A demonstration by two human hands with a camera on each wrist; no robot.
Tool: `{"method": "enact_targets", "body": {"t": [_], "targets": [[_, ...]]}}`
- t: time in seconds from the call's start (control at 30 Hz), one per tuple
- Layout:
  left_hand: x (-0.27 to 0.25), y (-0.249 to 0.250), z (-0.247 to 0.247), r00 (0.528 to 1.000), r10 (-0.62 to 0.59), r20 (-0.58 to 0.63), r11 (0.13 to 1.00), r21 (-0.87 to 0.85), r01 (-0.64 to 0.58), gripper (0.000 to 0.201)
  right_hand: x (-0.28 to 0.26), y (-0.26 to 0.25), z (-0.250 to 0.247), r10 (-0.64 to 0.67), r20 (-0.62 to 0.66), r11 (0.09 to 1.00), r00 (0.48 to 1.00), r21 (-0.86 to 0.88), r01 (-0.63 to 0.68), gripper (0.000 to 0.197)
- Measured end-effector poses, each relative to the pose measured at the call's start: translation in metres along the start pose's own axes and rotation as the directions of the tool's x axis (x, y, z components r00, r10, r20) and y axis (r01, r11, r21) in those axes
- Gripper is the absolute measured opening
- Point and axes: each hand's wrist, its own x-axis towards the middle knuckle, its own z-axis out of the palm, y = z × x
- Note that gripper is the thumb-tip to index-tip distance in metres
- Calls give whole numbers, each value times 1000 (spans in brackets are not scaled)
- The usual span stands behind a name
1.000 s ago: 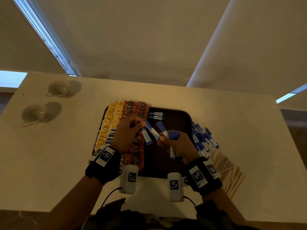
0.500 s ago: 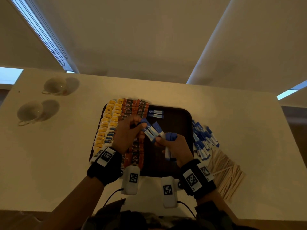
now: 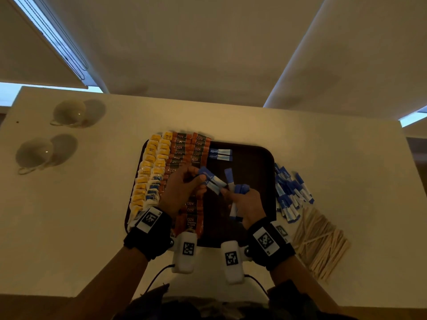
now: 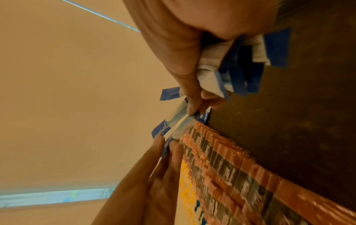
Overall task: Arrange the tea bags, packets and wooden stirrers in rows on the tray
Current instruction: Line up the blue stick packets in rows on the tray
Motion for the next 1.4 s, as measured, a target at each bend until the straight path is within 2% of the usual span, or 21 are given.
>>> {"method": "enact_targets", "body": {"t": [0.17, 0.23, 0.37, 0.6, 0.67, 0.73, 0.8, 0.93, 1.07, 1.17, 1.2, 1.27, 1.33, 1.4], "targets": [[-7, -7, -28, 998, 2, -70, 996, 92, 5, 22, 44, -16, -15, 128, -80, 989, 989, -69, -133, 36], [-11, -11, -44, 996, -12, -86, 995, 96, 20, 22, 63, -25, -18, 132, -104, 975, 986, -168, -148, 35], [-14, -20, -67, 992, -42, -119, 987, 151, 59, 20, 96, -37, -17, 194, -69, 887, 979, -414, -205, 31], [-13, -26, -83, 994, -13, -111, 979, 202, 35, 19, 113, -62, -2, 286, -40, 847, 958, -457, -272, 26], [-12, -26, -83, 994, -16, -112, 977, 210, 39, 18, 118, -65, 2, 274, -47, 864, 961, -428, -267, 26], [-10, -28, -82, 995, -15, -98, 977, 212, 35, 19, 122, -66, 4, 265, -55, 900, 963, -343, -267, 46], [-10, -28, -82, 996, -13, -89, 976, 215, 32, 20, 124, -66, 6, 243, -70, 923, 968, -292, -252, 44], [-11, -31, -83, 996, -8, -84, 972, 232, 27, 19, 125, -56, 6, 185, -124, 941, 975, -262, -212, 17], [-11, -33, -83, 996, 4, -86, 967, 255, 18, 19, 124, -47, 2, 111, -187, 935, 976, -313, -167, 28], [-12, -31, -80, 996, 28, -90, 960, 281, -1, 15, 111, -44, -3, 0, -213, 940, 977, -334, -73, 29], [-12, -30, -78, 995, 37, -89, 962, 274, -11, 11, 105, -43, -4, -26, -181, 949, 983, -313, -32, 27], [-12, -24, -72, 996, 44, -74, 967, 254, -23, 6, 82, -45, -2, -20, 7, 972, 1000, -233, 21, 15], [-9, -18, -64, 998, 42, -45, 966, 258, -29, 6, 54, -49, 0, 45, 240, 983, 970, -182, -1, 18], [-6, -8, -55, 999, 42, 25, 962, 269, -47, 17, 31, -50, 2, 75, 378, 976, 923, -216, 9, 21]]}}
